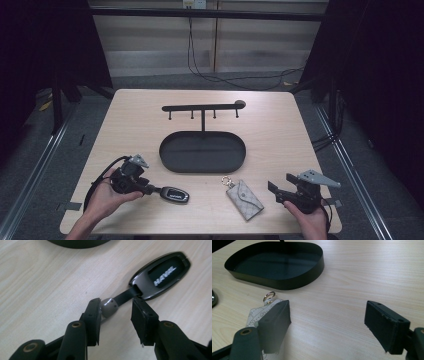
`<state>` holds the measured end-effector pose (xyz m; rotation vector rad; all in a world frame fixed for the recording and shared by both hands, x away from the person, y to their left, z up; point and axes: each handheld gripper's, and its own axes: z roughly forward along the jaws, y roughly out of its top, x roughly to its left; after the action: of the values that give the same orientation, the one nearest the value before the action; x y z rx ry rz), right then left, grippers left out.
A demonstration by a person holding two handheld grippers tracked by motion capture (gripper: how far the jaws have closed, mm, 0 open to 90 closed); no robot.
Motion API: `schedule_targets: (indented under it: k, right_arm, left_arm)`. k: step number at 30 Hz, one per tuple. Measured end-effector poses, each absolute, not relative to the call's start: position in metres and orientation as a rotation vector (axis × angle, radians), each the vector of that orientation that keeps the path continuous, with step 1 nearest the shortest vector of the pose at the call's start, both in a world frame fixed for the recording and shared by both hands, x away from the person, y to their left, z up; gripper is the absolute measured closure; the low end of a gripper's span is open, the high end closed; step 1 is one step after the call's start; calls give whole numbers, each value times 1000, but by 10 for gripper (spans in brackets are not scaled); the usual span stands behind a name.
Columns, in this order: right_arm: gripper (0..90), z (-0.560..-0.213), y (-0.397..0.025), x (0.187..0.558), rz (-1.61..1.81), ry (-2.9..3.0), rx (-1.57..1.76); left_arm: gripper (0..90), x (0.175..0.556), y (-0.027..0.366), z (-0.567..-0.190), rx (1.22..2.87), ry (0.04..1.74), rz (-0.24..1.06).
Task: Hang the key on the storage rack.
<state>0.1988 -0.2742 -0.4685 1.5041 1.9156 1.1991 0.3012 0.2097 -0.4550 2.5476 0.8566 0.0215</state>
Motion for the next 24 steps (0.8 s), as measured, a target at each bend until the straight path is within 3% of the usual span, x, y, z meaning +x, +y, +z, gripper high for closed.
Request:
schedule_targets:
  k: [10,24]
  right_arm:
    - [208,-469,-274,199,1199,1921,1504]
    - [207,-469,-274,200,1201,1923,1509]
  left_arm:
    - [579,314,202,-463,2661,760,7]
    - [659,306,202,-466,2744,677,46]
